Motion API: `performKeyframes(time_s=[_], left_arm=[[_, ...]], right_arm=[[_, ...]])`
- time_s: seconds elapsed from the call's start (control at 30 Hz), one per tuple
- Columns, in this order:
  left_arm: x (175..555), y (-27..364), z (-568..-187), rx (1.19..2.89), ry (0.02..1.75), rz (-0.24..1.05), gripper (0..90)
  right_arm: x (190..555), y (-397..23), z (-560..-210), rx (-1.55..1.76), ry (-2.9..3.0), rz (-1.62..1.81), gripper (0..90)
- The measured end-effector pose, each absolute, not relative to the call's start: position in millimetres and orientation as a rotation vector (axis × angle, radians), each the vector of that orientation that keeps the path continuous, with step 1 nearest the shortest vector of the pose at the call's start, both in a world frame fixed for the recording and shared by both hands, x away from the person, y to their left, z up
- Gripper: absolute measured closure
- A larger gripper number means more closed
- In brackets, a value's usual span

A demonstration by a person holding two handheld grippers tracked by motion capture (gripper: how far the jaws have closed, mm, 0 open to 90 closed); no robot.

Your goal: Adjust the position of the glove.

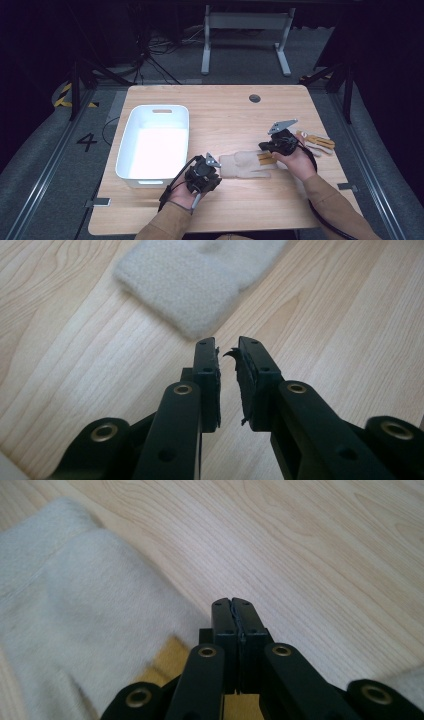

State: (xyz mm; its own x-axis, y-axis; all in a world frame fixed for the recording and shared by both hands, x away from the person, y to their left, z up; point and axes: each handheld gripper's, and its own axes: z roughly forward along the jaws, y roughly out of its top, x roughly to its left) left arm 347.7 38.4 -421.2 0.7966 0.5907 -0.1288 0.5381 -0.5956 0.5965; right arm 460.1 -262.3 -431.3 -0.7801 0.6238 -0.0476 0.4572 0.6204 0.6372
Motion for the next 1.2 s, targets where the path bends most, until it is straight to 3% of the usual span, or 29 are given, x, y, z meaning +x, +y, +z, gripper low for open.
performKeyframes(time_s=[0.73,1.2], left_arm=[[352,30,-419,2.354,0.795,0.096,78.5],[331,50,-397,2.339,0.751,0.12,73.8]], right_arm=[[453,-270,-438,0.915,2.635,0.836,89.4],[440,-292,-407,0.966,2.521,0.951,89.0]])
